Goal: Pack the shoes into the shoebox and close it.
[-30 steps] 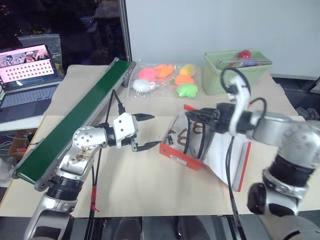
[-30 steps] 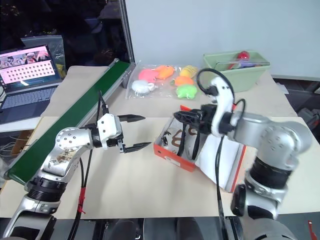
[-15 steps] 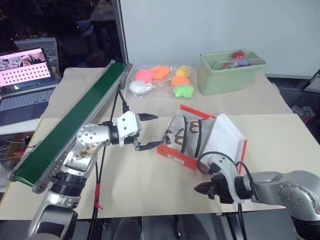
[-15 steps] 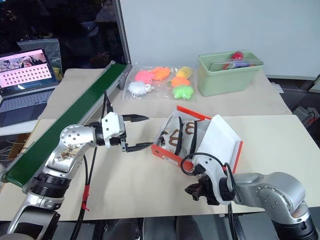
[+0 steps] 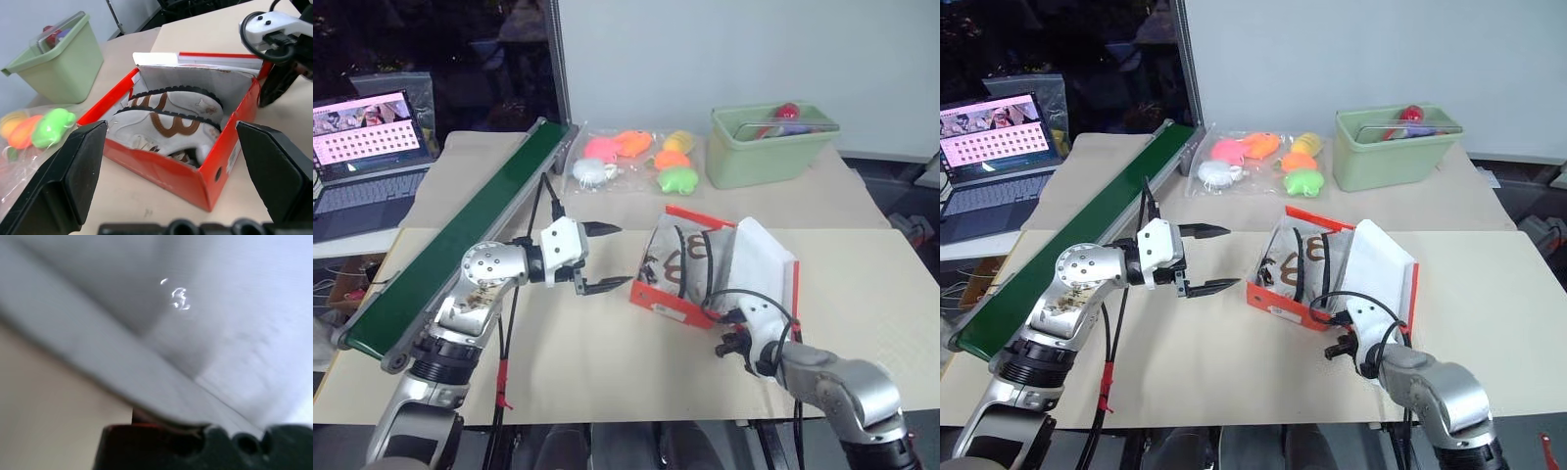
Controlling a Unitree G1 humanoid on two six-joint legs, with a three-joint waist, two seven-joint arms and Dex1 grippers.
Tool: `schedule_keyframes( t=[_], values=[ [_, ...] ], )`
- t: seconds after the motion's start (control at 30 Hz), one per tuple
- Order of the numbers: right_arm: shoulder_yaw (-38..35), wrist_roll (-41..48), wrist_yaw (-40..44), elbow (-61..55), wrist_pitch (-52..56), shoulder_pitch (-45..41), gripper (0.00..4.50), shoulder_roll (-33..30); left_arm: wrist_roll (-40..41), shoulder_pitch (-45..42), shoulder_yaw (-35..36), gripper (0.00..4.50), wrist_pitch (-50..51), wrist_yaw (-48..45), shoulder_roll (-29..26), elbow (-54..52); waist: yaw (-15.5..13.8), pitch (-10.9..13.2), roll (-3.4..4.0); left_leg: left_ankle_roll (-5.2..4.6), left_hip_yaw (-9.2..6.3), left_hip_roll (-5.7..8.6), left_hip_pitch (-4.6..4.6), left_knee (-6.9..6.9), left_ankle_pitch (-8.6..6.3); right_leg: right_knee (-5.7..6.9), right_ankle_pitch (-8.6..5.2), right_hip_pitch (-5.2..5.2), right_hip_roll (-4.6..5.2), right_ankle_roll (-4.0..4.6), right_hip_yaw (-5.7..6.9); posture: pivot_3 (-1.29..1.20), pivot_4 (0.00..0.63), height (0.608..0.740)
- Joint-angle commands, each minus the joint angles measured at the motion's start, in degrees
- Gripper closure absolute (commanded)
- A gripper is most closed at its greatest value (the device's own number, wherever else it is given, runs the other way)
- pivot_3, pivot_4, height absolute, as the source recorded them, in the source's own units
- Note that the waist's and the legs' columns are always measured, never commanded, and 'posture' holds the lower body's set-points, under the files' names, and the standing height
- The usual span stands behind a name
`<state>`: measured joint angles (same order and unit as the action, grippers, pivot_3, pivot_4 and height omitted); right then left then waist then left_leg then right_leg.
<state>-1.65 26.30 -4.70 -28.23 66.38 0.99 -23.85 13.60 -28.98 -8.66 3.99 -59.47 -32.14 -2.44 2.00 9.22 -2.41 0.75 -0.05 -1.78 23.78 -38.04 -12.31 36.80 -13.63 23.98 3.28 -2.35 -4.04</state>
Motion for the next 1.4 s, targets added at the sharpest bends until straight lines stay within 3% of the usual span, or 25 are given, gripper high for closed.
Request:
schedule_keyframes(
  t=[0.03,0.17,0.33,0.47,0.57,0.77,0.83,1.0,1.17,1.27,1.4],
  values=[
    [-5.8,-8.2,-8.3,7.7,-10.8,5.5,4.47,6.4,0.7,-2.3,1.0,0.0,-0.3,0.0,0.3,-0.7,-0.2,-0.3,-0.3,0.0,0.01,0.01,-0.02,0.0,0.0,-0.02,0.0,-0.04,0.02,-0.01,0.0,0.0,0.15,0.729],
    [-12.7,-8.6,-10.3,16.3,-25.4,6.6,4.47,15.0,0.5,-2.9,0.7,0.0,-0.7,-0.2,0.7,-0.1,-0.5,-0.6,-0.49,0.01,0.01,-0.01,-0.25,-0.01,-0.01,-0.12,-0.01,-0.31,0.02,-0.03,0.02,0.0,0.15,0.729],
    [-26.0,3.0,-5.0,34.7,-45.9,-1.5,4.47,24.8,0.3,-5.0,0.8,0.0,-0.8,-0.6,0.9,1.6,-0.6,-0.6,-0.5,0.01,0.0,-0.14,-1.12,0.05,-0.02,-0.86,-0.16,-1.52,-0.01,-0.37,0.07,0.0,0.15,0.729],
    [-32.9,14.0,2.3,43.3,-51.0,-7.6,4.47,27.7,0.5,-6.2,0.8,0.0,-0.7,-1.4,0.7,2.2,-0.5,-0.7,-0.58,0.01,0.03,-0.14,-1.44,0.05,-0.01,-0.98,-0.29,-1.87,0.1,-0.12,-0.01,0.0,0.15,0.729],
    [-38.5,23.0,7.5,46.3,-53.6,-10.9,4.47,29.6,0.5,-6.4,0.7,0.0,-0.8,-1.9,0.6,2.3,0.3,-1.1,-1.21,0.01,0.03,-0.2,-1.48,0.05,-0.01,-0.98,-0.14,-1.92,0.0,-0.21,0.02,0.0,0.15,0.729],
    [-39.8,31.4,8.7,40.2,-53.0,-13.7,4.47,31.1,0.4,-6.7,1.1,0.0,-0.1,-1.4,0.8,1.9,1.2,-1.0,-1.11,0.01,0.06,-0.32,-1.51,0.21,-0.01,-0.91,-0.04,-1.79,0.04,-0.26,-0.02,0.0,0.15,0.729],
    [-38.0,33.1,9.1,35.5,-51.2,-14.2,4.47,30.4,0.4,-6.7,1.2,0.0,-0.1,-1.4,0.7,1.9,1.5,-0.9,-0.96,0.01,0.07,-0.33,-1.48,0.23,-0.01,-0.88,-0.04,-1.74,0.04,-0.26,-0.02,0.0,0.15,0.729],
    [-30.2,31.9,10.7,21.5,-45.9,-15.1,4.47,24.4,0.1,-5.8,1.3,0.0,-0.4,-1.1,0.5,1.7,2.0,-0.1,0.97,0.0,0.28,-0.12,-0.87,0.28,0.0,-0.51,0.09,-0.83,0.04,0.02,-0.32,0.0,0.15,0.729],
    [-21.1,35.4,13.8,2.3,-39.5,-16.8,4.47,15.5,0.1,-4.7,1.3,0.0,0.2,-0.2,0.5,0.6,1.7,0.1,1.21,-0.01,0.19,0.03,0.27,0.28,0.0,0.23,-0.09,0.53,-0.03,-0.03,-0.42,0.0,0.15,0.729],
    [-18.6,38.5,15.2,-3.4,-37.2,-17.7,4.47,11.1,0.1,-4.6,1.3,0.0,0.3,0.1,0.4,0.4,1.6,0.1,1.19,-0.02,0.09,0.0,0.4,0.26,-0.01,0.2,-0.09,0.58,-0.05,-0.03,-0.29,0.0,0.15,0.729],
    [-10.7,39.5,22.2,-12.1,-28.4,-18.9,4.47,-2.4,0.1,-4.2,1.1,0.0,0.7,0.5,0.4,0.0,0.7,0.1,1.14,-0.02,-0.01,0.06,0.3,0.17,0.0,0.06,-0.09,0.29,0.02,-0.03,-0.11,0.0,0.15,0.729]
  ],
)
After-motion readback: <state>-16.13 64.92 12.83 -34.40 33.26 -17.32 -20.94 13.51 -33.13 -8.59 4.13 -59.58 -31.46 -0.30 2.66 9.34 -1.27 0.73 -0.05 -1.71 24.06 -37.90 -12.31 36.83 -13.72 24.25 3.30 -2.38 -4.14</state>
